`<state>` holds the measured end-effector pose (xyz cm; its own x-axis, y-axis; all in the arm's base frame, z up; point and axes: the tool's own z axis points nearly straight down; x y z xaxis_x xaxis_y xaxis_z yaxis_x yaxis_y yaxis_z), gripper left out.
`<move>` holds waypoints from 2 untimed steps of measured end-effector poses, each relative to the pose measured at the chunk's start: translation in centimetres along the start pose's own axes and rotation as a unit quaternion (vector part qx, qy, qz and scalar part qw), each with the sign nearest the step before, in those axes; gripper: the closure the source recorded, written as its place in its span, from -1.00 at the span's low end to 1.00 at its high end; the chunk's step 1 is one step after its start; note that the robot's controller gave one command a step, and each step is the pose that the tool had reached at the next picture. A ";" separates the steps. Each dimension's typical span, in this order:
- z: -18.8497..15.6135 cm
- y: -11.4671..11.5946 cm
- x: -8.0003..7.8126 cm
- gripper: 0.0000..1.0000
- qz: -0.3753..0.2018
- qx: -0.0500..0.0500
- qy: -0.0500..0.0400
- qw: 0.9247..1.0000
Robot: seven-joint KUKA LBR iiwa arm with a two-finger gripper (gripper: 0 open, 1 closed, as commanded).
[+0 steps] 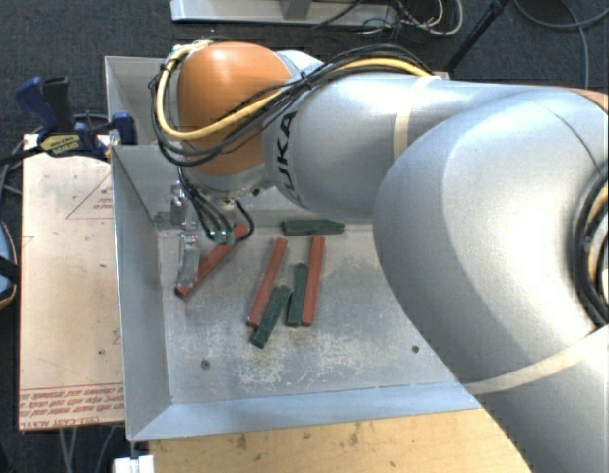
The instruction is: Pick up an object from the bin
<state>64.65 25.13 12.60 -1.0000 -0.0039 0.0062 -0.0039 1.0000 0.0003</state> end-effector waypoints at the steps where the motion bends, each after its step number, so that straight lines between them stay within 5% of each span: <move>1: -0.5 -0.1 -0.2 -1.00 0.002 -0.001 -0.004 1.000; 2: 4.3 -2.2 -0.1 -1.00 -0.125 0.000 -0.006 0.992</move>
Offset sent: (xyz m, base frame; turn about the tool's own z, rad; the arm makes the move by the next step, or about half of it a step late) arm -0.0010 -0.0292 -0.0560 -0.3072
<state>64.71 22.88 8.32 -0.9678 -0.2516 -0.0053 -0.2516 0.9678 0.0015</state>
